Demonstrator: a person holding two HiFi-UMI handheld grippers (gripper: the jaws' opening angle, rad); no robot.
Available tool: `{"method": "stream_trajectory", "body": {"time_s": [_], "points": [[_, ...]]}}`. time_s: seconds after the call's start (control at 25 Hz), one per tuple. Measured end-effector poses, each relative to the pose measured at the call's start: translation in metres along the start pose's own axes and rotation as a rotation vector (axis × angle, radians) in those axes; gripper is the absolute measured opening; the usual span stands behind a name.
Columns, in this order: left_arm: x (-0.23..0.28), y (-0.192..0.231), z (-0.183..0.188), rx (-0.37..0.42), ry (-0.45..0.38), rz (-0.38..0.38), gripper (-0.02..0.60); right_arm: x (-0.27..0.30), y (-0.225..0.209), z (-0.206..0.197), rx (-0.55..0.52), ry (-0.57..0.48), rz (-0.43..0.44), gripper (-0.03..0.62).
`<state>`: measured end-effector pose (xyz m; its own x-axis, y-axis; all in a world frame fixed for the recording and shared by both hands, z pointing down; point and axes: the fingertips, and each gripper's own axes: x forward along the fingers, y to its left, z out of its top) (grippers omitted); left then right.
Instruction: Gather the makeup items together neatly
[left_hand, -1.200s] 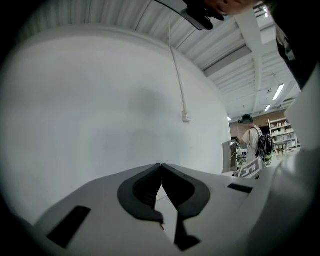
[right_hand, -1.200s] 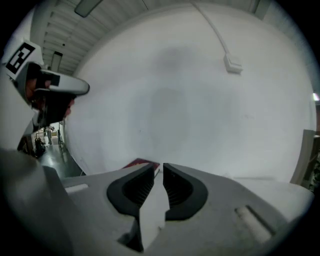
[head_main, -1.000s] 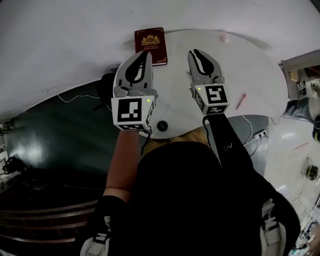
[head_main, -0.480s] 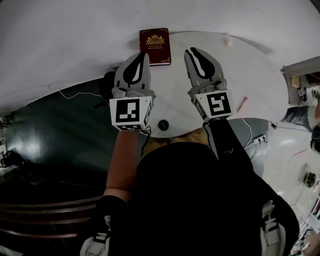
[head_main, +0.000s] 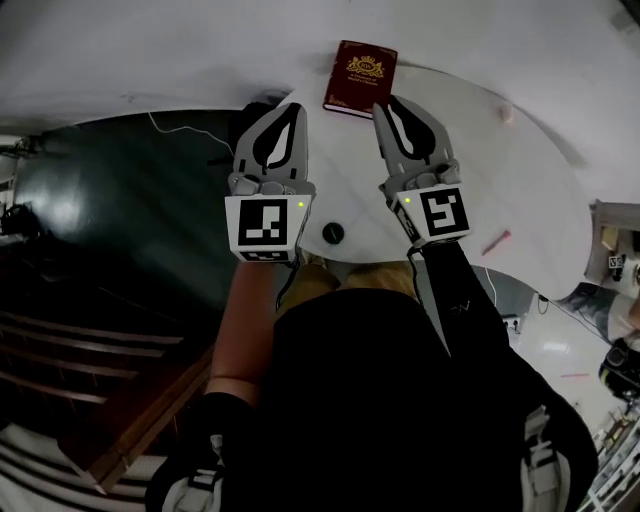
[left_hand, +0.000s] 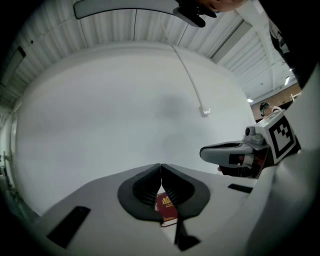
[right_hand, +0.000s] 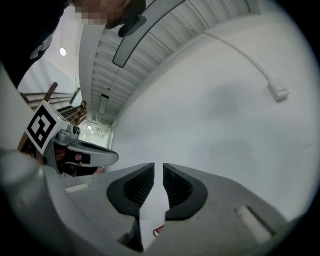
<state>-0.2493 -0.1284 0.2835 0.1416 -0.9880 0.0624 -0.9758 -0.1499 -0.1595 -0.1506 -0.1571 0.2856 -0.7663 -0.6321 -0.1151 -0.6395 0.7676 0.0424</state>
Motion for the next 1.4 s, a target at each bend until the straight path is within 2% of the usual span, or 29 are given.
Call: {"method": "stream_trajectory", "body": {"time_s": [0.12,0.2,0.4,0.52,0.64,0.84,1.0,1.24,1.4], "points": [[-0.014,0.008,-0.009,0.012,0.039,0.038,0.011,0.002,0.009,-0.008,0.015,0.006,0.039,0.040],[-0.023,0.011,-0.011,0.016,0.039,0.030,0.011,0.002,0.018,-0.007,0.016,0.001,0.038,0.040],[-0.040,0.007,-0.007,0.079,-0.014,-0.080,0.011,-0.008,0.041,-0.004,-0.007,0.024,-0.031,0.040],[-0.051,0.005,-0.013,0.083,-0.006,-0.139,0.009,-0.009,0.060,-0.017,-0.009,0.070,-0.035,0.040],[-0.059,0.006,-0.025,0.066,-0.004,-0.189,0.011,-0.012,0.088,-0.058,0.030,0.194,-0.010,0.040],[-0.065,0.002,-0.038,0.049,-0.024,-0.274,0.011,-0.043,0.127,-0.168,0.083,0.490,-0.006,0.040],[-0.067,0.001,-0.051,0.035,0.002,-0.314,0.010,-0.071,0.161,-0.238,0.127,0.680,0.034,0.040],[-0.074,-0.005,-0.048,0.041,-0.062,-0.383,0.011,-0.113,0.197,-0.302,0.135,0.900,0.078,0.040],[-0.077,0.003,-0.056,0.039,-0.040,-0.373,0.009,-0.128,0.201,-0.334,0.093,1.000,0.059,0.036]]}}
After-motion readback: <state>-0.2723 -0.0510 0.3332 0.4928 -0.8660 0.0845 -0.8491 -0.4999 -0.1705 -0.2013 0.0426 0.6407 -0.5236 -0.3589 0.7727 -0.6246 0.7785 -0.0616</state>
